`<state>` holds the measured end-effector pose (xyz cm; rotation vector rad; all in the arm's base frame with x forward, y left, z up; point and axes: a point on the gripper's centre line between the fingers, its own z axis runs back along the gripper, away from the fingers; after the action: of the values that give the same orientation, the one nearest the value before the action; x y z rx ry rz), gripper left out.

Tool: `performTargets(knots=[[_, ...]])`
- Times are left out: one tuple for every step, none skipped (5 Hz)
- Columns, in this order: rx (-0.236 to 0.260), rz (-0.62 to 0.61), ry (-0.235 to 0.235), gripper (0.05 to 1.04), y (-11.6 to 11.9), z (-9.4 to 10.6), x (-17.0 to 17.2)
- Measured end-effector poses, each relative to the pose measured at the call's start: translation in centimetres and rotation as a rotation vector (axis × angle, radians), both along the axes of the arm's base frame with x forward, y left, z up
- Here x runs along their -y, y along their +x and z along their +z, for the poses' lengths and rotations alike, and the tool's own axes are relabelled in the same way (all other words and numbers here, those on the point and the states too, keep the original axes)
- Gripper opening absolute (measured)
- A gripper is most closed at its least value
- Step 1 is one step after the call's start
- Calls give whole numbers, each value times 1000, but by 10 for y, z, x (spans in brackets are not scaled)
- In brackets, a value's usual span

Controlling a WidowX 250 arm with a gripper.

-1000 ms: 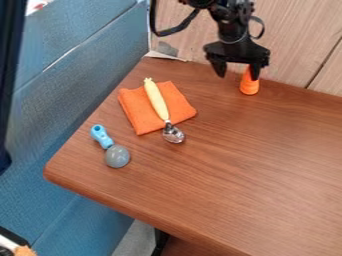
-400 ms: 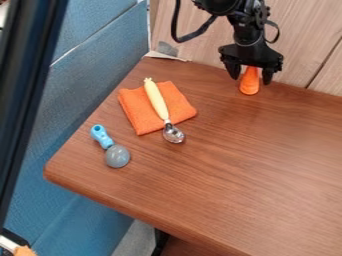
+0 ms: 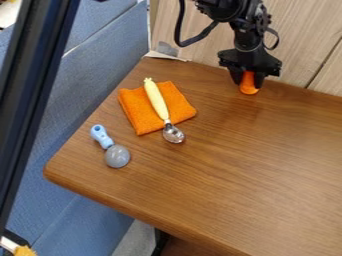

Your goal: Put the orange object to the middle bottom of the table

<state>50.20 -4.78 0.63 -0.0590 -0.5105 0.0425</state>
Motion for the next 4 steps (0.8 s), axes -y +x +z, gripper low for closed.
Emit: performTargets(knots=[[-4, 7, -5, 496, -4, -3, 0], [-20, 10, -13, 496, -9, 0, 1], [-18, 9, -12, 496, -17, 10, 1], [32, -24, 39, 496, -35, 43, 7]])
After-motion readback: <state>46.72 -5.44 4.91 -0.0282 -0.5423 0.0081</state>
